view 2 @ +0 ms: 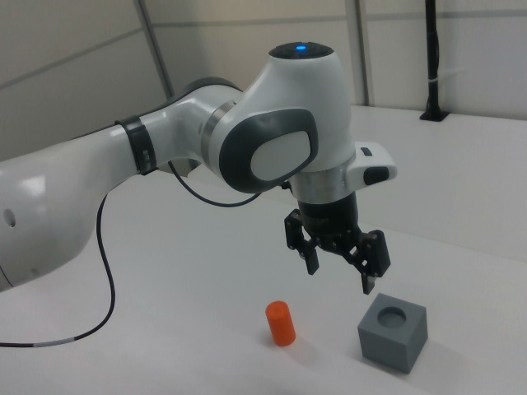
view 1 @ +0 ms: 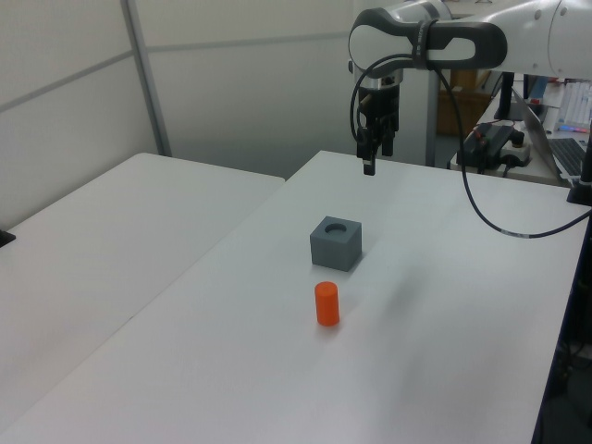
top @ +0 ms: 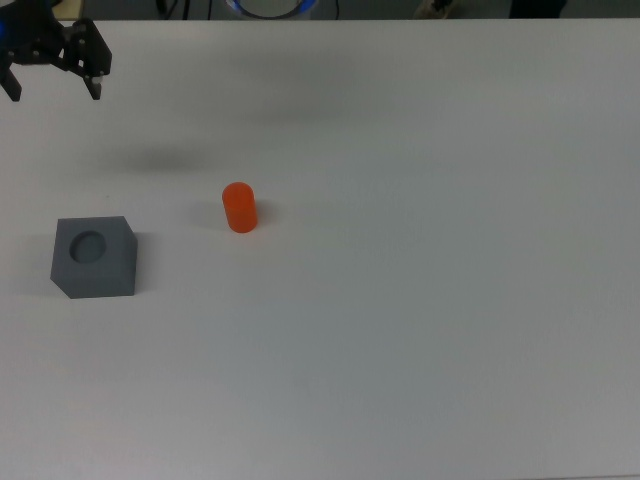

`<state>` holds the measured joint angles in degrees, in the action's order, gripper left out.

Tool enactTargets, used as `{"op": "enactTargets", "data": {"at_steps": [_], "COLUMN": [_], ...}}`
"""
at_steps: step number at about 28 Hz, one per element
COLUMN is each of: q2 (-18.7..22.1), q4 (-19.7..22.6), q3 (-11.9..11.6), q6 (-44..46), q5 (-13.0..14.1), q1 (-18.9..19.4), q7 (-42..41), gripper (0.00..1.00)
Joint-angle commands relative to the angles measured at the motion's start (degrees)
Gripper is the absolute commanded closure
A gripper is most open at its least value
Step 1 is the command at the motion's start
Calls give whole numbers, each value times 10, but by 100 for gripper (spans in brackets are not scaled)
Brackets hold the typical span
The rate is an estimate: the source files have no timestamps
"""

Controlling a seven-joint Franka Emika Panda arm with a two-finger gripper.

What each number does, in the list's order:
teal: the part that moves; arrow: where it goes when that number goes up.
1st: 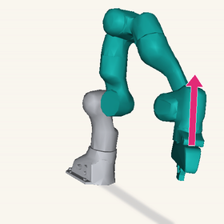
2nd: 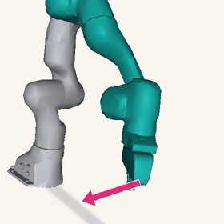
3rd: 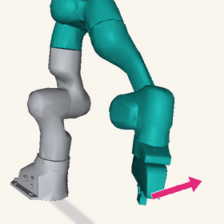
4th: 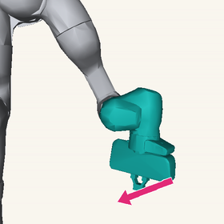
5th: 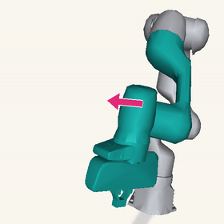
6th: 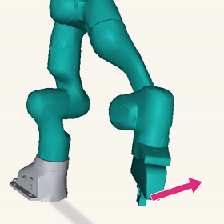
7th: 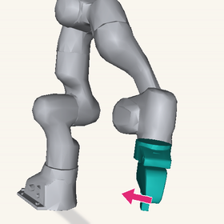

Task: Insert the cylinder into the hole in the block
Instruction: 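Move the open gripper from its raised pose toward the orange cylinder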

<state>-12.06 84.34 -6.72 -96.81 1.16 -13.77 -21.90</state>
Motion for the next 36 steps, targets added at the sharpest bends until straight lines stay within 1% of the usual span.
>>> {"op": "enactTargets", "data": {"at_steps": [1, 10, 12, 13, 17, 18, 19, 23, 24, 25, 29, 30, 34, 36], "q2": [6, 7, 12, 18, 51, 61, 88, 133, 141, 155, 174, 177, 172, 161], "q4": [4, 3, 6, 13, 63, 79, 116, 176, 187, 207, 245, 262, 290, 316], "q3": [-1, -1, -1, -3, -6, -6, -6, -5, -5, -5, -5, -5, -5, -5], "q6": [28, 28, 27, 25, 2, -8, -30, -67, -72, -80, -114, -136, -175, -231], "q5": [-7, -8, -9, -9, -9, -9, -9, -8, -8, -8, -4, -3, -1, 2], "q1": [6, 7, 7, 12, 29, 30, 32, 37, 42, 55, 72, 86, 106, 122], "q7": [13, 13, 13, 13, 13, 13, 16, 17, 17, 17, 18, 19, 20, 20], "gripper": [0, 0, 0, 0, 0, 0, 0, 0, 0, 0, 0, 0, 0, 0]}}
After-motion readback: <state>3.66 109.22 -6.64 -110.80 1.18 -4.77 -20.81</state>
